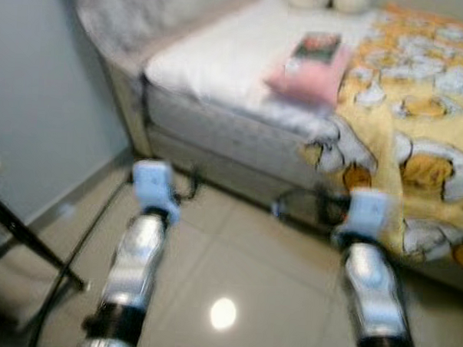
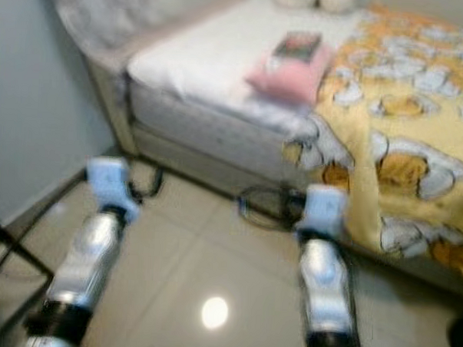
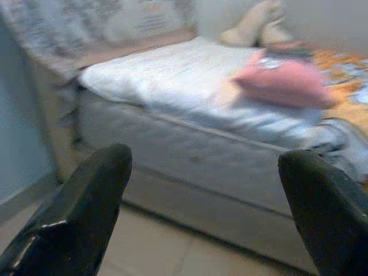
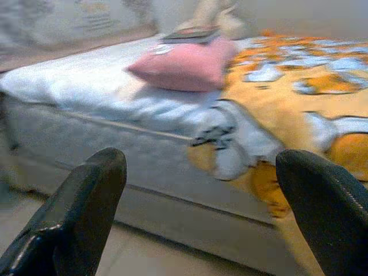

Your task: Clean up the room

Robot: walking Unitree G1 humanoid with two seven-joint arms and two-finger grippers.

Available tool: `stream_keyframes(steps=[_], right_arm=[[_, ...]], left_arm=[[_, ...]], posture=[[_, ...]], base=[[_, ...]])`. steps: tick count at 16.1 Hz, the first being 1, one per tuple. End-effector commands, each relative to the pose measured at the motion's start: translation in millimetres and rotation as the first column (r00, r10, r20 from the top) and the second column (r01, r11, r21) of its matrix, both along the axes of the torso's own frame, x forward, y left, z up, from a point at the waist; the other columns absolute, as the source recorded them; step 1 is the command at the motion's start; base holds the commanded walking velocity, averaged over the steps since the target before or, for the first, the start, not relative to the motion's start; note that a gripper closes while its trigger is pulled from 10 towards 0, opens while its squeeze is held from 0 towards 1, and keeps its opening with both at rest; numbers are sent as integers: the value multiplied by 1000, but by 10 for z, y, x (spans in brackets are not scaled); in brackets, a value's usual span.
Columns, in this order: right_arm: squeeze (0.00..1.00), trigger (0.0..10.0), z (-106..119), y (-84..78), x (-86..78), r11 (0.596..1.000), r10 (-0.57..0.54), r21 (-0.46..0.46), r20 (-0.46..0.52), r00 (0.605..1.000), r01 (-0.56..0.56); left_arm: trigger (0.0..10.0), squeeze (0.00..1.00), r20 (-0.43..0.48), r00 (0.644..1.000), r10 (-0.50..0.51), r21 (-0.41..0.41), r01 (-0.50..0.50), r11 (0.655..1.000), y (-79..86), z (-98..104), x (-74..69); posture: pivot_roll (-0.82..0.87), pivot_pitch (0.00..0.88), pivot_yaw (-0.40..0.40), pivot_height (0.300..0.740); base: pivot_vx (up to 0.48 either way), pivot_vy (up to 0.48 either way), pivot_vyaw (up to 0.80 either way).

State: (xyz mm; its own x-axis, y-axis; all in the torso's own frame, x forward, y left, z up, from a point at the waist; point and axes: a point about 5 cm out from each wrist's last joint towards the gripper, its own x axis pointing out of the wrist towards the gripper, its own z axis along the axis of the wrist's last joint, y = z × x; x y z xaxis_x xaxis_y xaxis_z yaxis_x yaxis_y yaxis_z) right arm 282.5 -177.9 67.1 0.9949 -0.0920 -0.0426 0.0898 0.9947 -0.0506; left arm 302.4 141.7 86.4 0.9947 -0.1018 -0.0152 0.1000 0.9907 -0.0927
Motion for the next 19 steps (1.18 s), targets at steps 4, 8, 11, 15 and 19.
stream_keyframes(steps=[4,8,11,15,19], right_arm=[[0,10000,-24,-140,17,999,-37,-32,-31,999,36],[0,10000,15,-125,19,998,-35,-46,1,999,35],[0,10000,55,-51,45,998,7,-58,16,1000,-6],[0,10000,50,-81,-2,998,9,-59,8,1000,-9],[0,10000,25,11,36,997,71,-37,-11,997,-71]], left_arm=[[10000,1000,25,999,-26,-19,26,999,-99,52,62],[10000,1000,17,1000,-25,-41,26,999,-112,19,59],[10000,1000,12,1000,-29,-66,29,997,-131,5,65],[10000,1000,4,999,-33,-87,33,996,-157,-28,46],[10000,0,56,998,-31,-85,36,996,-198,42,41]], posture=[[-137,0,54,740],[-141,0,47,740],[-147,0,53,740],[-153,0,39,740],[-146,0,37,740]], base=[[480,0,-764],[480,0,-194],[480,0,-429],[480,0,-738],[120,0,-141]])
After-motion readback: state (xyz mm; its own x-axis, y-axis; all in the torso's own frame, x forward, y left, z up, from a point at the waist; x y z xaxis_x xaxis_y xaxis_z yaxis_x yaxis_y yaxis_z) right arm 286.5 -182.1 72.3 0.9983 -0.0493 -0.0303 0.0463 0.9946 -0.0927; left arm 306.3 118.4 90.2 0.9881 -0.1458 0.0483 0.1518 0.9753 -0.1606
